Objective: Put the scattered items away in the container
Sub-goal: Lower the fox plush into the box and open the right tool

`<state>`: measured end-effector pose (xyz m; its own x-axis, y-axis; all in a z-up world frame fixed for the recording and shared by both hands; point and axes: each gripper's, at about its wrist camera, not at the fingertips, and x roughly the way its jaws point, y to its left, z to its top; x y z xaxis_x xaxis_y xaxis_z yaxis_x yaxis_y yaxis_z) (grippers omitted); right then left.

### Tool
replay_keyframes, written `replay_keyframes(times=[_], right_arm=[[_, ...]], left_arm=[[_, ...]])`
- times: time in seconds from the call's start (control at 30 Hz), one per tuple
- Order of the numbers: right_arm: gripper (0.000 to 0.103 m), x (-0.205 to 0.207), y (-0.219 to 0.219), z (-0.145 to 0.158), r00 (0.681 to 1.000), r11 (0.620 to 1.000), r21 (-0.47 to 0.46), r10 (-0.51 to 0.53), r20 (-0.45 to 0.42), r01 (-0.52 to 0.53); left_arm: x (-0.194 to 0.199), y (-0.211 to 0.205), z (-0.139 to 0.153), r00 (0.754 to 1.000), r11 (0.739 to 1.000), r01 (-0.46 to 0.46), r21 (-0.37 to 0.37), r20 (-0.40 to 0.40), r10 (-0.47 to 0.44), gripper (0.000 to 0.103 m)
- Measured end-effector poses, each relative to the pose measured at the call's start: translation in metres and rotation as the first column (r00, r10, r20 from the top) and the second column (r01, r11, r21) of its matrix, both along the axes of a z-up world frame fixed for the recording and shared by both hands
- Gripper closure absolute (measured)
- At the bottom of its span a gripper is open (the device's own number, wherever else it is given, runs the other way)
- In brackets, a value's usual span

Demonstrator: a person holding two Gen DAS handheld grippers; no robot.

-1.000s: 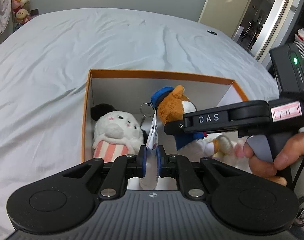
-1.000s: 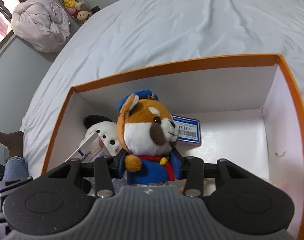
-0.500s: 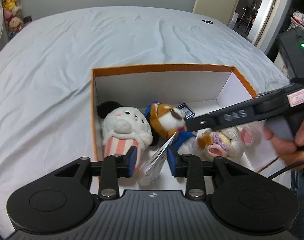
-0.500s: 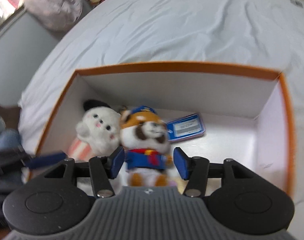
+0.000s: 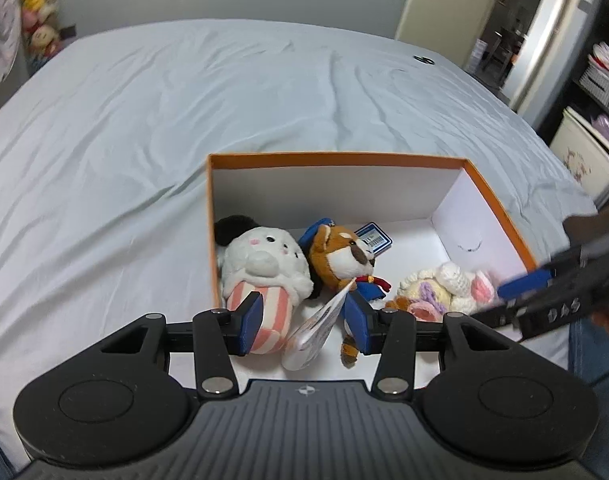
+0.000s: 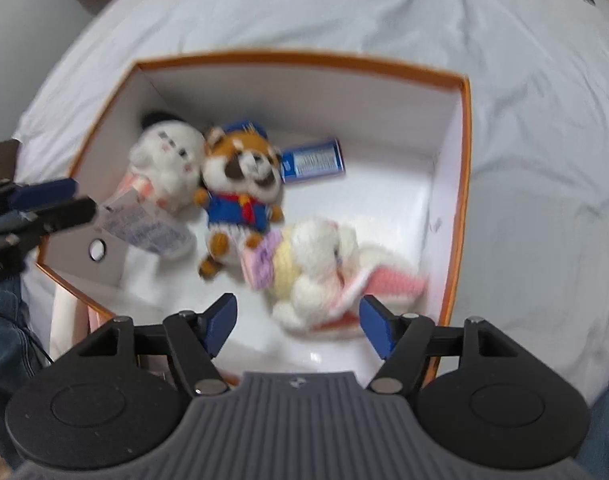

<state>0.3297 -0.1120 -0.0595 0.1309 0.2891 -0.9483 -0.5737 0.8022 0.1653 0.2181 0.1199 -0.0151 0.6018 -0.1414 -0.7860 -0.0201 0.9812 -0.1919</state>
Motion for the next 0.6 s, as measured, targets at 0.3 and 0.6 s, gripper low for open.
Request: replay_keyframes(times=[0.3, 0.6], right_arm=[[0.038, 0.016, -0.010, -0.005, 0.960, 0.962, 0.042, -0.267, -0.088, 0.271], [0.041, 0.022, 0.033, -0.016, 0.987, 0.985, -0.107, -0.125, 0.102, 0.136]], left_arm=[[-0.001, 0.002, 0.001, 1.000, 0.999, -0.020, -0.027, -0.004, 0.019, 0.050], [-0.002, 0.006, 0.000, 0.999, 0.998, -0.044, -0.047, 0.003, 0.044, 0.050]])
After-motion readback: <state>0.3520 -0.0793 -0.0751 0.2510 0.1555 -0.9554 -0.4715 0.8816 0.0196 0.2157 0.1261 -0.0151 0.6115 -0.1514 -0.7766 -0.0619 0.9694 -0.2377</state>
